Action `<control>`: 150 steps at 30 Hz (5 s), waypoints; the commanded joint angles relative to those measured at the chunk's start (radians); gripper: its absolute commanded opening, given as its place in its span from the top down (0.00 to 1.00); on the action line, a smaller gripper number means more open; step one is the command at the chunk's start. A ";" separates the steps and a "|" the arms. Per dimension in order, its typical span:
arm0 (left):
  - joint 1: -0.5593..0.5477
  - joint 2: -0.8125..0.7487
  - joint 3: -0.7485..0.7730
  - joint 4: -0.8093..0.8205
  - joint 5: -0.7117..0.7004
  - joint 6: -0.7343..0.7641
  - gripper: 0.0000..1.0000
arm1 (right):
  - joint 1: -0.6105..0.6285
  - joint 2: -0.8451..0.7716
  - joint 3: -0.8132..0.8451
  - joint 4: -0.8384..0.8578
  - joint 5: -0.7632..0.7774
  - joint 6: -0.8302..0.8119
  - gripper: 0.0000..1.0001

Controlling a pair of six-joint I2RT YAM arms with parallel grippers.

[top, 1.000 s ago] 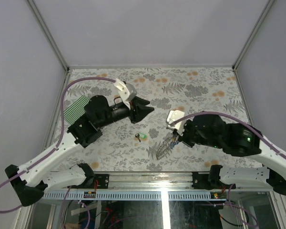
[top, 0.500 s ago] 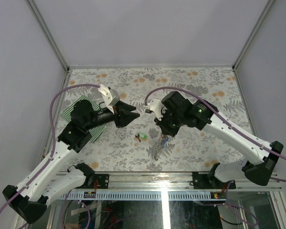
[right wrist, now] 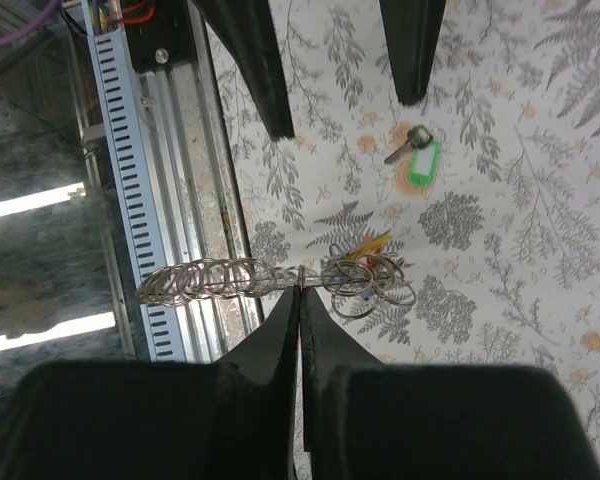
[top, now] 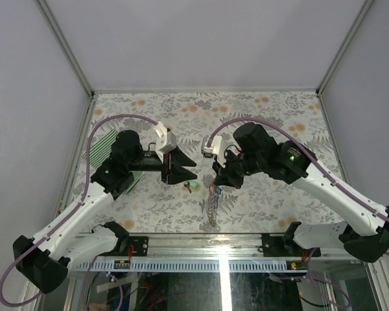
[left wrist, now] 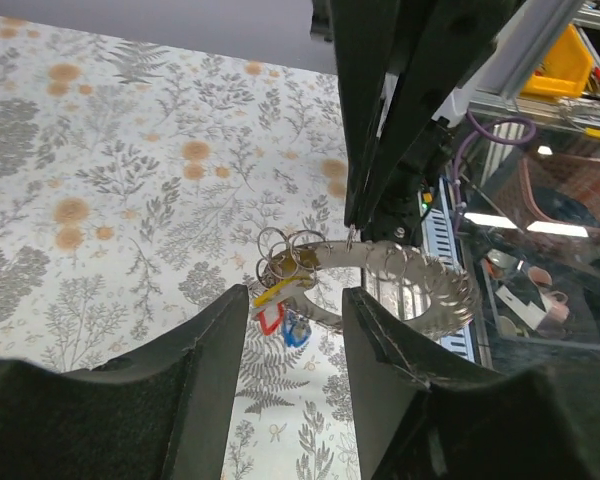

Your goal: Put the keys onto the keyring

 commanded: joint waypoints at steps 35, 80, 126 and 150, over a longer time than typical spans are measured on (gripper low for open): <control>-0.180 0.138 0.052 0.151 0.010 -0.020 0.61 | 0.001 -0.116 -0.047 0.175 -0.080 -0.060 1.00; -0.201 0.180 0.114 0.077 0.020 0.042 0.82 | 0.000 -0.171 -0.064 0.183 -0.064 -0.063 1.00; -0.205 -0.095 -0.110 0.767 -0.261 -0.390 1.00 | 0.001 -0.514 -0.553 1.216 -0.117 0.347 0.57; -0.206 -0.093 -0.115 0.840 -0.247 -0.441 1.00 | 0.000 -0.461 -0.580 1.346 -0.110 0.403 0.68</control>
